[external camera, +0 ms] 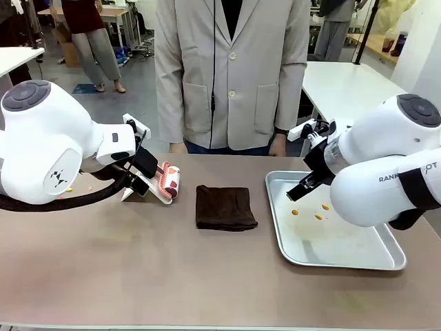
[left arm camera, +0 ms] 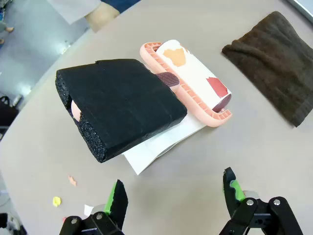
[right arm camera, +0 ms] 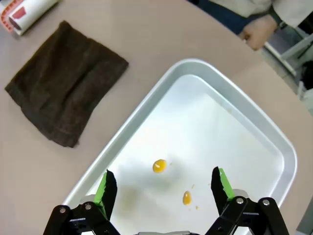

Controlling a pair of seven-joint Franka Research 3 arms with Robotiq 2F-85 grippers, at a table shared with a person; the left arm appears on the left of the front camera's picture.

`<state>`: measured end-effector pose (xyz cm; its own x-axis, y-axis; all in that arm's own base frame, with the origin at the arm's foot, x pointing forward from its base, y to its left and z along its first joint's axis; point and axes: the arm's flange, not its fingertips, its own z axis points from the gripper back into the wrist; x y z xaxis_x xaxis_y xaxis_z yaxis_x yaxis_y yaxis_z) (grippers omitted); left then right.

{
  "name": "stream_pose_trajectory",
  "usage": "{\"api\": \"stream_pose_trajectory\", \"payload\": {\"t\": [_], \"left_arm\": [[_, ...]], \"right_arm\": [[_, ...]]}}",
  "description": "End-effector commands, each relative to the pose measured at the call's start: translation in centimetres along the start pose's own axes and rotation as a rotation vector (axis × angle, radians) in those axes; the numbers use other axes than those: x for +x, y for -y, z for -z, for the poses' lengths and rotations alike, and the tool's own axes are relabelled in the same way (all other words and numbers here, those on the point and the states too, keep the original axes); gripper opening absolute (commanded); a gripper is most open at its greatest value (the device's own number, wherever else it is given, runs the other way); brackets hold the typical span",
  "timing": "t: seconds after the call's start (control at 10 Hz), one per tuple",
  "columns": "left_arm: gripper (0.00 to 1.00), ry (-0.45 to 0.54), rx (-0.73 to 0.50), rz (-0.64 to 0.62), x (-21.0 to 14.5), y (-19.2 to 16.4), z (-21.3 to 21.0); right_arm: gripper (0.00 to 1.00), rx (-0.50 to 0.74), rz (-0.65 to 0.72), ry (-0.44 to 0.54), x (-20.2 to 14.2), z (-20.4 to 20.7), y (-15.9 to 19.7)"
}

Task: Clean the surface of the table.
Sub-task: Hold the Lint Roller with your left hand and the towel with your right hand.

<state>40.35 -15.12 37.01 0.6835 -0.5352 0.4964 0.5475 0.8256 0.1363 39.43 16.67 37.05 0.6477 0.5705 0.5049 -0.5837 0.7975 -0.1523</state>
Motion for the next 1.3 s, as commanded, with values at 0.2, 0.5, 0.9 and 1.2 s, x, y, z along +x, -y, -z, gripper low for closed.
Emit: {"api": "stream_pose_trajectory", "payload": {"t": [0.2,0.5,0.9,1.2], "left_arm": [[1.0,0.0,0.0,0.0,0.0,0.0,0.0],[1.0,0.0,0.0,0.0,0.0,0.0,0.0],[1.0,0.0,0.0,0.0,0.0,0.0,0.0],[1.0,-0.016,-0.103,0.001,-0.6,-0.6,-1.3]], "right_arm": [[1.0,0.0,0.0,0.0,0.0,0.0,0.0],[1.0,0.0,0.0,0.0,0.0,0.0,0.0],[1.0,0.0,0.0,0.0,0.0,0.0,0.0],[1.0,0.147,0.055,-0.079,0.1,-1.7,-0.1]]}}
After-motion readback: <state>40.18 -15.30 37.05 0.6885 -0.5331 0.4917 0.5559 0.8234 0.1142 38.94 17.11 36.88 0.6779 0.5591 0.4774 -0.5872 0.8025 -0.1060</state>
